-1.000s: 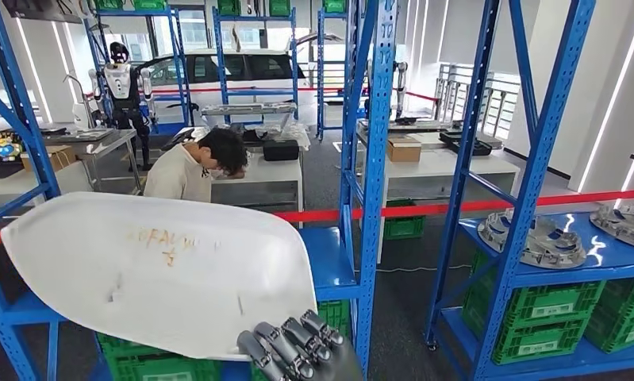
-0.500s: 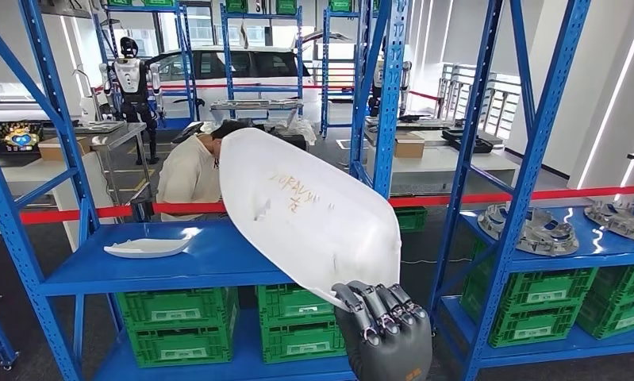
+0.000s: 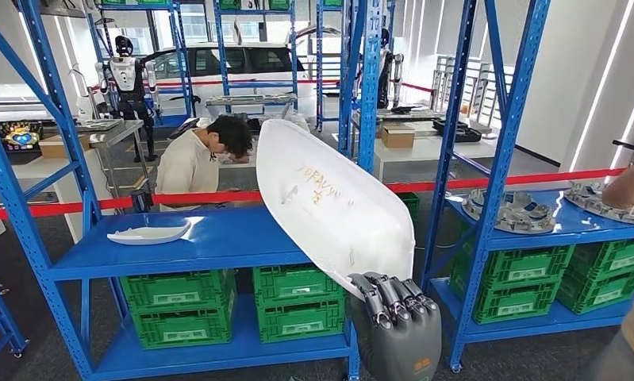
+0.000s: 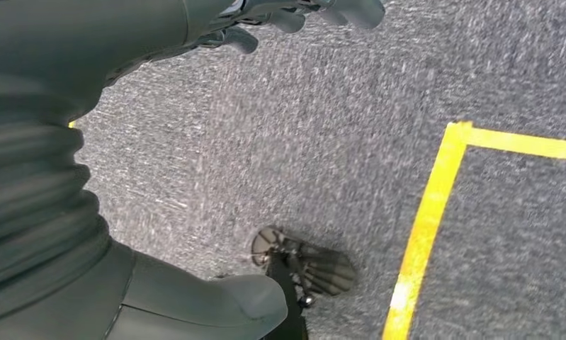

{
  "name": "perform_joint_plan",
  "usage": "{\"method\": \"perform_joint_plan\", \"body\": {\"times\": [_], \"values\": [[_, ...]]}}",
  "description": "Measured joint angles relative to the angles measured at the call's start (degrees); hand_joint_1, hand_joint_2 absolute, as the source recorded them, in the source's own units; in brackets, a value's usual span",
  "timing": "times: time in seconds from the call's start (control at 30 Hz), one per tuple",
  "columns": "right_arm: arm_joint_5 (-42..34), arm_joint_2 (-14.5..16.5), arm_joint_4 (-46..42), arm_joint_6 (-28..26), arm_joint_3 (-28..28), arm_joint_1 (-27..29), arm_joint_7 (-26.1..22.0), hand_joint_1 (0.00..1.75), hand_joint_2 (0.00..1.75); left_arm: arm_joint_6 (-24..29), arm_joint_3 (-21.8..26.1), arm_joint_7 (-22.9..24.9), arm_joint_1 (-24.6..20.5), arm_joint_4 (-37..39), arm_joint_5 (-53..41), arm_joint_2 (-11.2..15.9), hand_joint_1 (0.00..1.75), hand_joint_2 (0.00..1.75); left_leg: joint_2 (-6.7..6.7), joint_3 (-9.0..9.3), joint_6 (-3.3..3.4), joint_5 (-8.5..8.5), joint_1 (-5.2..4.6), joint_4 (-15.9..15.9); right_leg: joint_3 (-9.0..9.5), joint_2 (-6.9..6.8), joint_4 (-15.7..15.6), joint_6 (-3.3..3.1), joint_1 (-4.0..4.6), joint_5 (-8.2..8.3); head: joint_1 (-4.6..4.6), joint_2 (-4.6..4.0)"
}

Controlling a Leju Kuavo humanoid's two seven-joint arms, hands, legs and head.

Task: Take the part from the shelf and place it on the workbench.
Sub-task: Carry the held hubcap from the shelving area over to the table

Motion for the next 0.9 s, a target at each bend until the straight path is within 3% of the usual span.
{"method": "perform_joint_plan", "body": {"times": [0.1,0.13,0.17,0.2,0.27,0.33,0.37,0.43,0.47,0.5,0.6,0.63,0.7,0.77,0.83,0.9], "values": [[0.0,-0.1,-0.3,0.1,0.3,0.0,0.6,1.75,1.75,0.0,0.0,0.0,0.0,0.0,-0.1,0.1,0.00,1.75,-0.09,-2.21,-0.82,-7.77,0.38,9.7,-2.10,-0.08,0.1,-0.36,-0.14,1.82,-0.01,-0.01],[0.0,-0.2,-0.3,0.2,0.4,0.0,0.8,1.75,1.75,0.0,0.0,0.0,0.0,0.0,-0.1,0.1,0.00,1.75,-0.08,-2.42,-1.02,-8.61,0.48,12.5,-2.92,-0.09,0.3,-0.29,-0.14,2.39,-0.01,-0.01],[0.0,-0.3,-0.3,0.3,0.6,0.0,0.9,1.75,1.75,0.0,0.0,0.0,0.0,0.0,-0.1,0.1,0.00,1.75,-0.08,-1.96,-1.16,-8.15,0.57,13.8,-3.83,-0.11,0.5,-0.17,-0.17,2.96,-0.01,-0.01],[0.0,-0.3,-0.3,0.3,0.8,0.0,1.0,1.75,1.75,-0.1,0.0,0.0,0.0,0.0,-0.1,0.2,0.00,1.75,-0.07,-0.78,-1.26,-6.87,0.65,13.4,-4.78,-0.12,0.8,-0.02,-0.21,3.47,-0.01,-0.01],[0.0,-0.6,-0.5,0.5,1.0,0.0,1.5,1.75,1.75,-0.1,0.0,0.0,-0.1,0.0,-0.1,0.3,0.00,1.75,-0.08,4.40,-1.29,-4.84,0.81,7.2,-6.55,-0.12,1.5,0.44,-0.26,4.36,0.01,0.01],[0.0,-0.8,-0.7,0.8,1.2,-0.2,2.2,1.75,1.75,-0.2,0.0,-0.1,-0.2,0.0,-0.1,0.3,0.00,1.75,-0.23,9.20,-0.80,-5.64,0.59,-0.1,-7.63,-0.19,2.1,1.07,-0.23,5.17,0.05,0.01],[0.0,-0.9,-0.9,0.9,1.3,-0.4,2.6,1.75,1.75,-0.3,0.0,-0.1,-0.3,0.0,-0.1,0.3,0.00,1.75,-0.31,10.09,-0.41,-6.28,0.39,-1.8,-7.91,-0.23,2.1,1.35,-0.23,5.64,0.07,0.01],[0.0,-1.3,-0.9,1.1,1.6,-0.4,3.6,1.75,1.75,-0.4,0.0,-0.1,-0.2,0.0,-0.1,0.3,0.00,1.75,-0.26,9.69,0.64,-5.73,0.19,-2.6,-8.24,-0.23,2.1,1.96,-0.39,6.39,0.09,0.01],[0.0,-1.4,-0.9,1.3,1.8,-0.4,4.0,1.75,1.75,-0.4,0.0,-0.1,-0.1,0.0,-0.1,0.3,0.00,1.75,-0.15,9.31,1.16,-5.22,0.18,-2.6,-8.62,-0.15,2.5,2.28,-0.50,5.76,0.11,0.00],[0.0,-1.6,-0.9,1.5,2.0,-0.4,4.4,1.75,1.75,-0.5,0.0,-0.1,-0.1,0.0,-0.2,0.4,0.00,1.75,-0.02,8.77,1.68,-4.65,0.23,-2.7,-9.30,-0.07,4.0,2.59,-0.59,4.11,0.13,0.00],[0.0,-2.2,-1.0,2.2,2.5,-0.3,5.4,1.75,1.75,-1.0,0.0,-0.7,-0.1,-0.1,-0.7,0.5,0.00,1.75,0.13,6.84,2.51,-3.20,0.16,-2.7,-12.42,0.05,13.6,3.07,-0.70,-3.00,0.16,-0.01],[0.0,-2.4,-1.0,2.4,2.7,-0.2,5.6,1.75,1.75,-1.5,0.0,-1.2,-0.1,-0.1,-1.0,0.5,0.00,1.75,0.14,6.14,2.56,-2.72,0.10,-2.7,-13.02,0.07,16.7,3.06,-0.69,-3.75,0.16,-0.01],[0.0,-2.7,-1.1,2.8,3.1,0.0,6.0,1.75,1.75,-2.7,0.0,-2.3,-0.1,-0.1,-1.3,0.5,0.00,1.75,0.16,4.75,2.53,-1.73,0.01,-2.5,-11.87,0.10,18.1,2.81,-0.61,-2.03,0.16,-0.01],[0.0,-2.9,-1.4,2.9,3.3,0.1,6.0,1.75,1.75,-3.6,-0.1,-2.9,-0.1,-0.1,-1.3,0.5,0.00,1.75,0.16,3.73,2.29,-0.97,0.01,-2.2,-6.79,0.12,11.9,2.28,-0.43,0.34,0.17,0.00],[0.0,-3.0,-1.8,2.9,3.4,0.1,6.0,1.75,1.75,-3.9,-0.1,-3.1,-0.2,0.0,-1.3,0.5,0.00,1.75,0.19,3.20,1.73,-0.39,-0.04,-2.0,-1.43,0.12,4.0,1.67,-0.07,-0.28,0.16,0.00],[0.0,-3.0,-2.2,2.8,3.5,0.0,6.0,1.75,1.75,-4.0,-0.1,-3.2,-0.3,-0.1,-1.3,0.5,0.00,1.75,0.30,3.01,1.25,-0.07,-0.13,-2.0,0.31,0.15,0.6,1.44,0.14,-1.28,0.15,-0.01]]}}
